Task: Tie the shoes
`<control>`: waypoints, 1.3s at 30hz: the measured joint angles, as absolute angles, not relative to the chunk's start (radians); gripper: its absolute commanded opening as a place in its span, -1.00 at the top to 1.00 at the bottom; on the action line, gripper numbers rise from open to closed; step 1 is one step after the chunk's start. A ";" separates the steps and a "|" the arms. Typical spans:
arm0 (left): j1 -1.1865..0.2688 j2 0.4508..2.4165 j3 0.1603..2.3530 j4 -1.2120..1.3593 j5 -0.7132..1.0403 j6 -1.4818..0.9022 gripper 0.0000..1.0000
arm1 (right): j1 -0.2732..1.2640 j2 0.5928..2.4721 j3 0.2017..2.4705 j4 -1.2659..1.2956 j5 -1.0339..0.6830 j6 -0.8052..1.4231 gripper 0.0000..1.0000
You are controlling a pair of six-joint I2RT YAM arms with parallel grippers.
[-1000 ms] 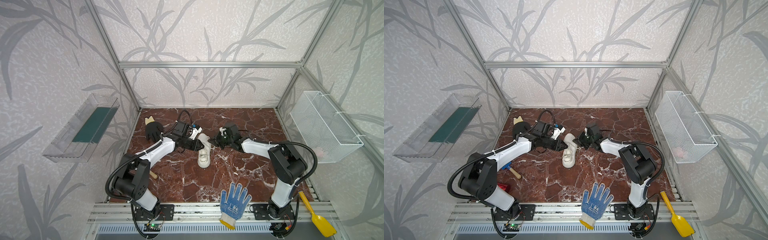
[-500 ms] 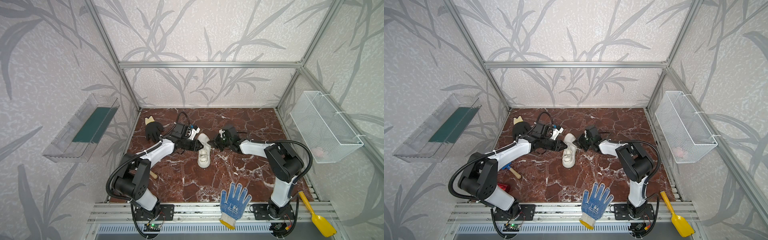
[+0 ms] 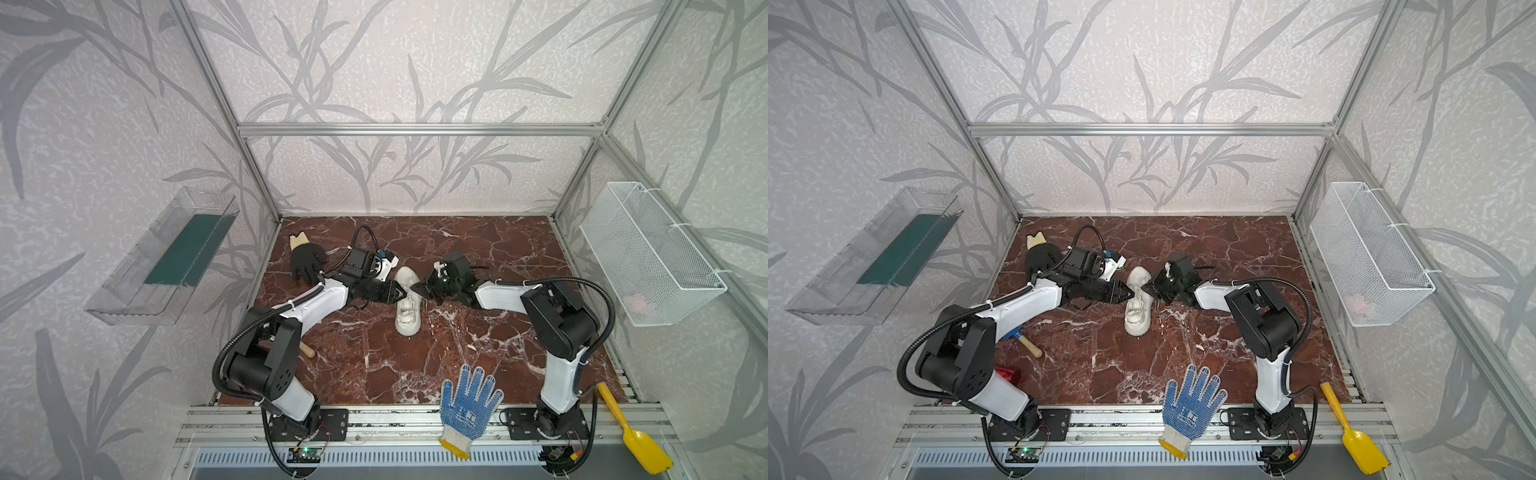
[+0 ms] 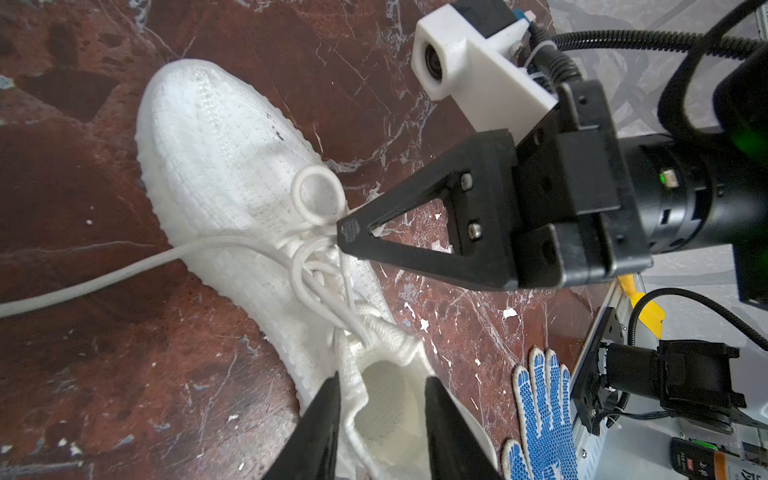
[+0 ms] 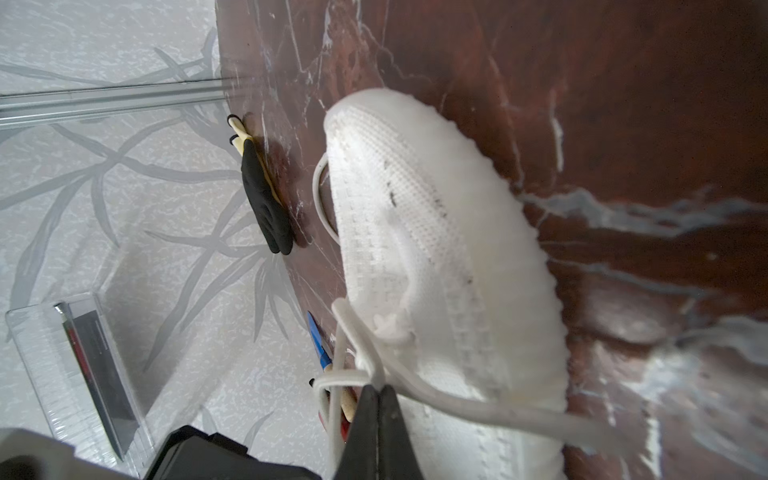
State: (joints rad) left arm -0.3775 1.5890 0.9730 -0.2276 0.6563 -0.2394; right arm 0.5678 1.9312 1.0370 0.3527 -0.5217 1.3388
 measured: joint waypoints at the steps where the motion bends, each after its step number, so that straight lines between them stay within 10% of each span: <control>1: -0.377 1.589 0.973 -0.228 0.656 -0.239 0.25 | 0.569 1.931 1.037 0.358 -0.525 1.340 1.00; 39: -0.371 1.589 0.960 -0.187 0.657 -0.263 0.23 | 0.575 1.929 0.985 0.467 -0.569 1.379 1.00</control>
